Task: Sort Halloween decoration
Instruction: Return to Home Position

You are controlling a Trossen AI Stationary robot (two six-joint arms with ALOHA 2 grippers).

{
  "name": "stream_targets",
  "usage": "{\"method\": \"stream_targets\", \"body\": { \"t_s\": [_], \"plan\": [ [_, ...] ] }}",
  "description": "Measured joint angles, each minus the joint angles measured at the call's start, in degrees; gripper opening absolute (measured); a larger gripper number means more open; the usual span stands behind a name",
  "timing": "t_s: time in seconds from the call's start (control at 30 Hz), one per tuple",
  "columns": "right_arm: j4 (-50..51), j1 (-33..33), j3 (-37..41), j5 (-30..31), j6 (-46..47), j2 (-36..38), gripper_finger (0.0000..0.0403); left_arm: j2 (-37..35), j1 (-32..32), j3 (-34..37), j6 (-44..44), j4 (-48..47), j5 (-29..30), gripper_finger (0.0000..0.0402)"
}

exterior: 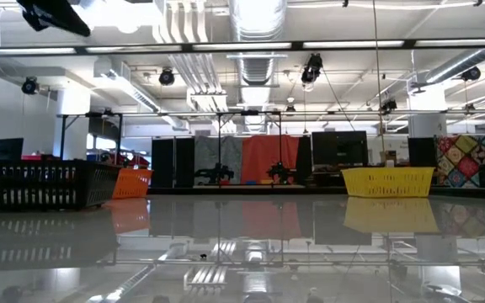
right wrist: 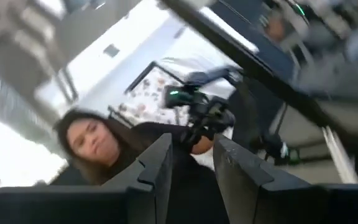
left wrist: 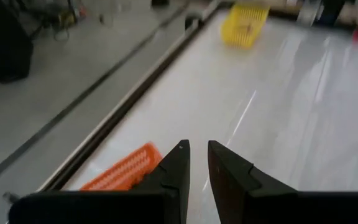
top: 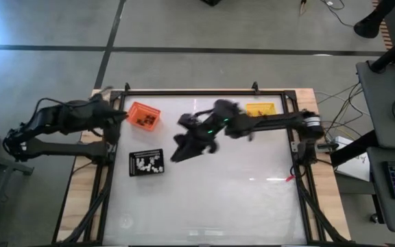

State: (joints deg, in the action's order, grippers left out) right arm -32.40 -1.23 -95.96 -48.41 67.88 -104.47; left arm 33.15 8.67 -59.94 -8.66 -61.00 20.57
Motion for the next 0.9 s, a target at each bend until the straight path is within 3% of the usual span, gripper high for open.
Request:
{"method": "stream_targets", "body": {
  "t_s": [0.23, 0.37, 0.73, 0.9],
  "plan": [
    [0.6, 1.3, 0.2, -7.9, -20.8, 11.6, 0.0102, -8.5, 0.0, 1.1, -0.9, 11.2, -0.1, 0.004],
    [3.9, 2.5, 0.7, -11.3, -24.4, 16.3, 0.0096, -14.3, 0.0, 4.7, -1.6, 16.3, -0.1, 0.004],
    [15.2, 3.1, 6.2, -11.4, -36.0, 25.2, 0.0099, -30.5, 0.0, 26.2, -5.9, 37.2, -0.8, 0.004],
    [15.9, 3.1, 11.5, -11.2, -38.1, 27.5, 0.0093, -33.1, 0.0, 34.1, -5.7, 43.0, -4.0, 0.004]
  ]
}}
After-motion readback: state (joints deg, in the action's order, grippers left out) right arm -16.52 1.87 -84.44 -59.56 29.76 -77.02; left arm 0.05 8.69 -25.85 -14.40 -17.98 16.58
